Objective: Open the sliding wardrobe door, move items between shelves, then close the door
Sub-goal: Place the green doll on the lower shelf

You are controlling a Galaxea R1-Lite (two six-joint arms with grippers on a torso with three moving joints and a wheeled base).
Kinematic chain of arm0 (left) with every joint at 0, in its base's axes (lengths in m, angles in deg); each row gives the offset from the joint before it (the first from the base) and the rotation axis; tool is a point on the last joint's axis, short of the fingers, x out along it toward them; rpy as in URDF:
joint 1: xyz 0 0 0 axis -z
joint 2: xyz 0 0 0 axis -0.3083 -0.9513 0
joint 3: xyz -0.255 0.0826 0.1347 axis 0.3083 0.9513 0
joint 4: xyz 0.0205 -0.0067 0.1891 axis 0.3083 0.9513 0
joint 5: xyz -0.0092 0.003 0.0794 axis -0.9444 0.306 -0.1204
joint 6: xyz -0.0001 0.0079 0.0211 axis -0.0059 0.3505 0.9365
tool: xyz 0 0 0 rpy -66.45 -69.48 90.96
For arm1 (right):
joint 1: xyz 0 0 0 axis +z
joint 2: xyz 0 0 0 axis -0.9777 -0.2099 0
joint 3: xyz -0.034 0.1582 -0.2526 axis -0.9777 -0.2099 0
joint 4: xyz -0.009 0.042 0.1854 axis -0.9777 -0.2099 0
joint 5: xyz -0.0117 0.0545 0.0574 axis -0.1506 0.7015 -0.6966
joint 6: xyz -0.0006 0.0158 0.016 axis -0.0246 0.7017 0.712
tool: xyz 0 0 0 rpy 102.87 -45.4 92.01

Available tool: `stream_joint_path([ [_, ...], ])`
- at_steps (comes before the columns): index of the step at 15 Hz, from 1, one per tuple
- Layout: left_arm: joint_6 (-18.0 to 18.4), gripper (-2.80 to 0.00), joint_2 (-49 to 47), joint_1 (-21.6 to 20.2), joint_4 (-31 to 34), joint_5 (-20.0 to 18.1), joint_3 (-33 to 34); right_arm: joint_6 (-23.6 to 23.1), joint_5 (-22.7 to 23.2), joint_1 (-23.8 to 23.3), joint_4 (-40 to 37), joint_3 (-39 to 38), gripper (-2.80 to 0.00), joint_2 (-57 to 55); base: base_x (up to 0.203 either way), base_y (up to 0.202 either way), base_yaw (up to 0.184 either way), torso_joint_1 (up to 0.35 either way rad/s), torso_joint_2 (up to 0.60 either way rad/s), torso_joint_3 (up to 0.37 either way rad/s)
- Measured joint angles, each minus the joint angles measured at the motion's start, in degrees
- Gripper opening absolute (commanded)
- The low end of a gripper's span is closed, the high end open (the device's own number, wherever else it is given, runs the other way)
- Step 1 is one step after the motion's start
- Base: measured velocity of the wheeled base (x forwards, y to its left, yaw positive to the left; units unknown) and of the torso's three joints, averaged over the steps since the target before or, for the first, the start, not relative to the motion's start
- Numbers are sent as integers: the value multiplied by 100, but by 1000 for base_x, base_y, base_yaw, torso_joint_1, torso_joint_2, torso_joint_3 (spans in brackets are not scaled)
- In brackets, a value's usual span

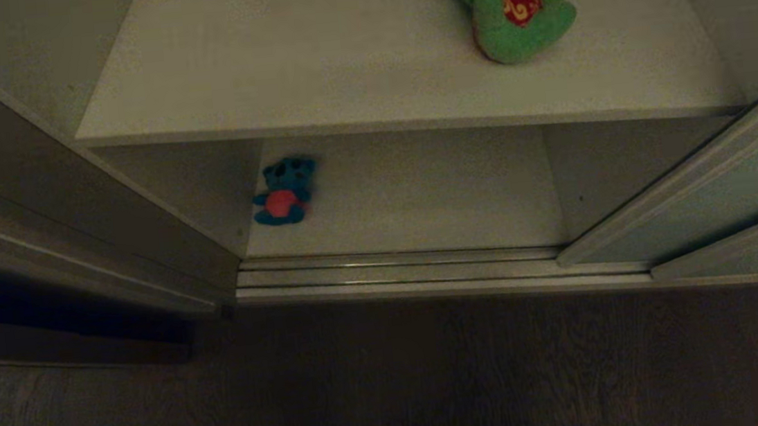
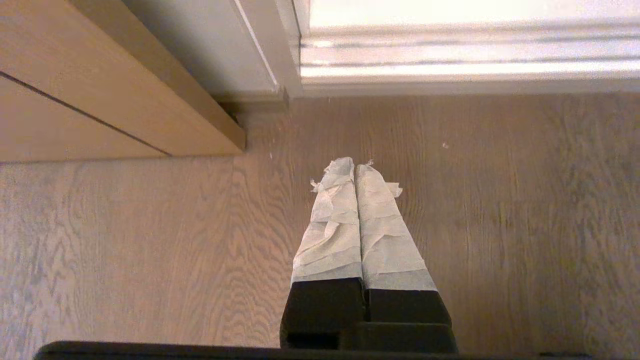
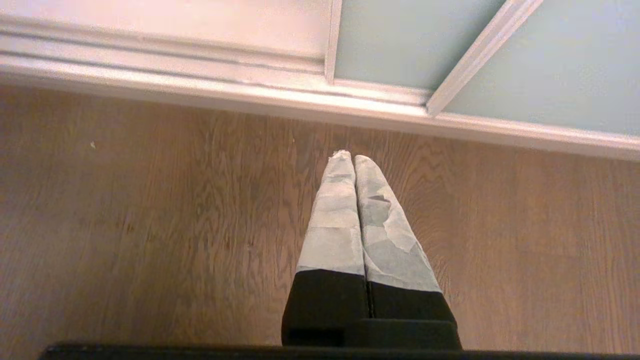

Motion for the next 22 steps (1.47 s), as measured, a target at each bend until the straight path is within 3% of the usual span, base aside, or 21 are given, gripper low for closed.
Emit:
stream_joint_path([
  [16,-1,-280,-6,-2,-7,-2,0,2,0,0,0,0,-280,5,0,0,0,3,1,204],
  [22,19,-280,-13,0,-8,-5,5,2,0,5,0,0,-280,5,0,0,0,1,0,34],
])
